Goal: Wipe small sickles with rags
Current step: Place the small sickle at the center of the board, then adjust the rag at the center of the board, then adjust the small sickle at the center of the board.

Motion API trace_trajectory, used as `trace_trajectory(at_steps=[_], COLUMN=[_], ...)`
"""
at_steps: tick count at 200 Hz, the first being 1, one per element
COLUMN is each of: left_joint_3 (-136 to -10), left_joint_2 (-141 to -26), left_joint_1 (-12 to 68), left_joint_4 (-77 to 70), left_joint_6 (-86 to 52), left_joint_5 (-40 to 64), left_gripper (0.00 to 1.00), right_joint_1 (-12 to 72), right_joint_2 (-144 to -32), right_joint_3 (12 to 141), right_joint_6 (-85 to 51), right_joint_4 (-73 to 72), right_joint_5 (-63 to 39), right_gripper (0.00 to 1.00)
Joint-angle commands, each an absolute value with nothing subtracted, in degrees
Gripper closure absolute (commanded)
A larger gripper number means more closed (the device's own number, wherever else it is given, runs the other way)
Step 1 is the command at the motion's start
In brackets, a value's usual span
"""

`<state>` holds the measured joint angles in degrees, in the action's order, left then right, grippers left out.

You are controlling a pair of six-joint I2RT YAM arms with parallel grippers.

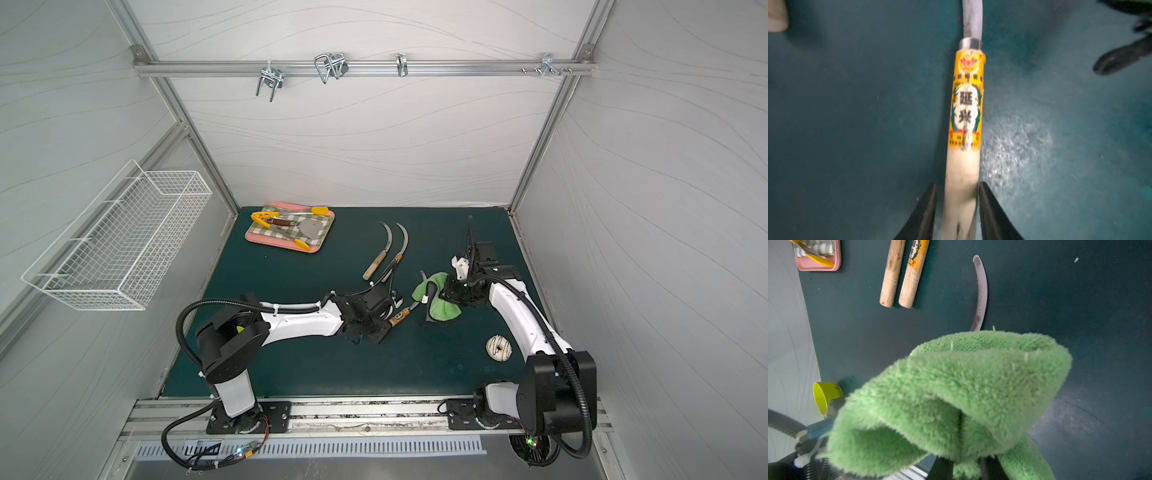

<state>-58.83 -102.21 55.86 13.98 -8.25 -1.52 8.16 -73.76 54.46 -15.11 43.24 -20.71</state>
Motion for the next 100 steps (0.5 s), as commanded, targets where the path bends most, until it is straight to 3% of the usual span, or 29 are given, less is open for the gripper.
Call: trace_trajectory(at_steps=[1, 100], left_joint_3=[-55.2, -47.47], left_joint_2=[-98.57, -98.24], left_joint_1=[55.58, 55.55], left_joint_4=[8.33, -1.11], left_joint_6=[-10.63, -14.5], left_joint_5=[0.39, 2.55], left_gripper=[0.63, 0.7], right_joint_1=[8.58, 9.08], right_joint_2=[-74.1, -81.8], right_joint_3=[55.38, 51.77], right_joint_6=[-15.11, -17.14], right_joint_4=[46.79, 45.61], right_joint_5=[-19.12, -16.82], right_gripper=[0.82, 0.8])
